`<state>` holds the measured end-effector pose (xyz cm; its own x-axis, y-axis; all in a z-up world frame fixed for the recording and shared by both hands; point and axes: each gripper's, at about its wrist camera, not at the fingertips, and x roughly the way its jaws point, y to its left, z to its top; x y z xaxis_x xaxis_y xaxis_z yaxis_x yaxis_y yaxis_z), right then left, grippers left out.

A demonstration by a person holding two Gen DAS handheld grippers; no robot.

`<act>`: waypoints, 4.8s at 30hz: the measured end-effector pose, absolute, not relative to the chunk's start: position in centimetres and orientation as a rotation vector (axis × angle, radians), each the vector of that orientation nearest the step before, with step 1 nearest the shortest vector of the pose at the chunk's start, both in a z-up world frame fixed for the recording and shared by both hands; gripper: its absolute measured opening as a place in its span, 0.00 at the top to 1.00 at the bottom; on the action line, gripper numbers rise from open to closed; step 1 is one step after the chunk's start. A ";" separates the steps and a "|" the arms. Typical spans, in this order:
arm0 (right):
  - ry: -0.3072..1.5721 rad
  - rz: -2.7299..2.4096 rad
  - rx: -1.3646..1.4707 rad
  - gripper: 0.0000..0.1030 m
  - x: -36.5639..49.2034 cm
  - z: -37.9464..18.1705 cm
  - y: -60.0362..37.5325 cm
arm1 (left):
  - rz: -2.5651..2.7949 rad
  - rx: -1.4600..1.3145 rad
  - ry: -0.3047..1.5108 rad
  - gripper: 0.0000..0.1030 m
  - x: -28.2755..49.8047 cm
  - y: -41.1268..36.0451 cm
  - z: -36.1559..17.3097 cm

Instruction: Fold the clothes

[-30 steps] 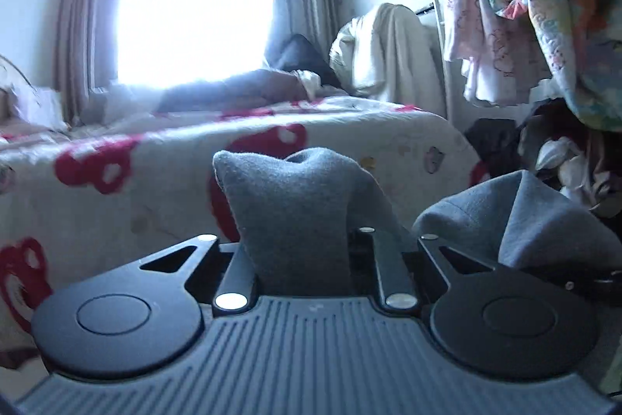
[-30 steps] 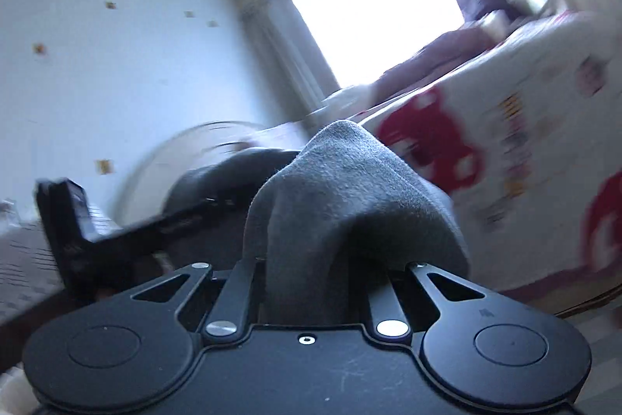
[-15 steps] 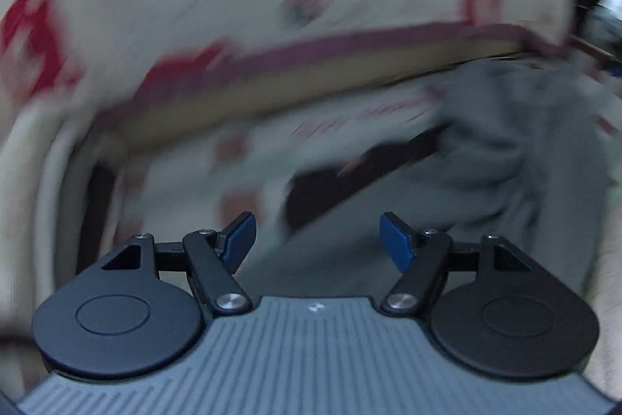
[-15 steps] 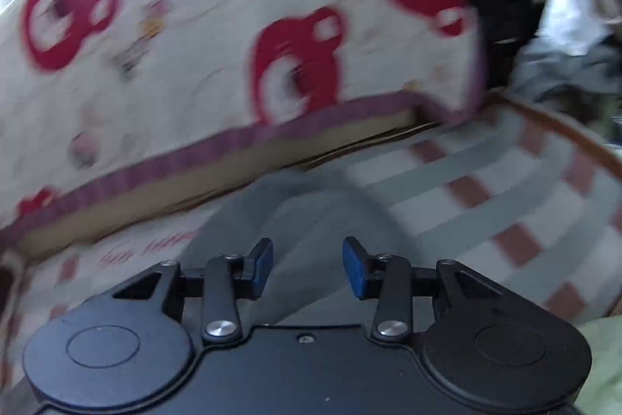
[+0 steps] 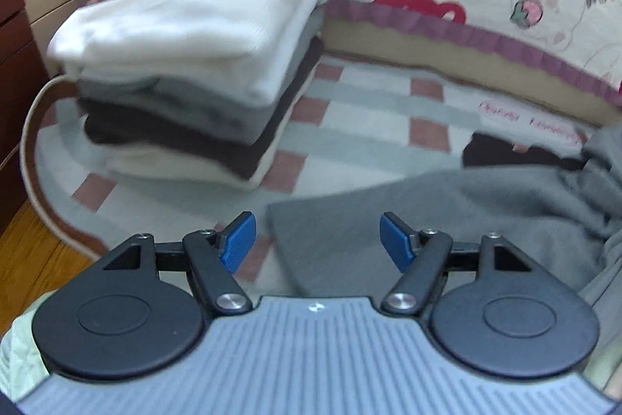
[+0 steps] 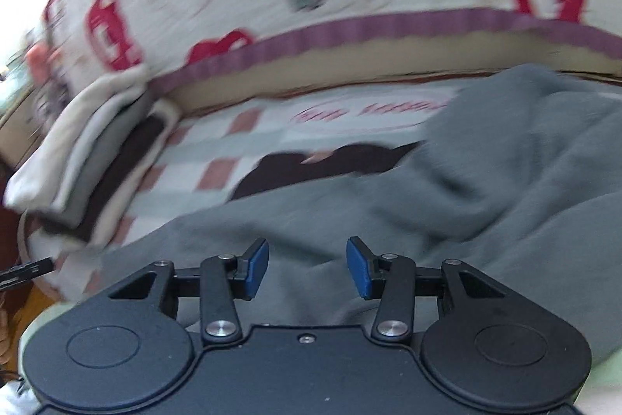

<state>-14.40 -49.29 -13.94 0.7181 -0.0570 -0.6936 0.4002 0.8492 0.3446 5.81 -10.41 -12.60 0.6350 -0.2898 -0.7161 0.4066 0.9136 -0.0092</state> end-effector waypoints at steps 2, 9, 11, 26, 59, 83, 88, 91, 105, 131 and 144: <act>0.761 -0.223 0.500 0.51 -13.5 -14.3 -47.5 | -0.394 0.116 0.818 0.32 5.6 -9.0 -13.5; 0.858 -0.168 0.369 0.50 -12.2 -15.0 -42.3 | -0.385 -0.136 0.958 0.32 8.0 -6.0 -18.6; 0.880 -0.182 0.338 0.49 -12.3 -15.3 -42.3 | -0.395 -0.172 0.991 0.32 9.0 -5.9 -19.9; 0.961 -0.463 0.268 0.36 -11.2 -15.2 -56.5 | -0.479 0.044 0.863 0.96 7.6 -10.2 -19.3; 0.625 -0.882 0.181 0.91 -15.6 -10.8 -64.4 | -0.523 0.101 0.846 0.96 5.1 -12.9 -19.6; 0.957 -0.340 0.105 0.32 -18.7 -4.7 -55.5 | -0.454 0.014 0.783 0.96 2.1 -10.5 -17.4; 1.175 -0.254 -0.007 0.31 -12.5 -10.2 -55.1 | -0.445 -0.025 0.817 0.96 2.4 -9.9 -17.9; 1.319 -0.281 -0.158 0.31 -11.3 -14.6 -54.3 | -0.454 -0.029 0.819 0.96 2.2 -9.7 -17.9; 0.873 -0.820 -0.155 0.90 -21.1 -6.4 -64.9 | -0.575 -0.077 0.845 0.96 4.1 -10.4 -15.9; 0.365 -1.155 0.447 0.74 -19.5 1.9 -82.3 | -0.617 0.116 0.529 0.96 21.2 -21.7 -2.1; 0.478 -0.870 0.555 0.43 -23.4 -7.5 -76.0 | -0.652 0.263 0.724 0.55 13.7 -20.9 -16.4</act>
<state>-23.45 -75.95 -7.53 0.5585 -0.5753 -0.5976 0.8130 0.5226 0.2568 13.69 -20.90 -16.44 0.5642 -0.4595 -0.6859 0.6343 0.7731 0.0039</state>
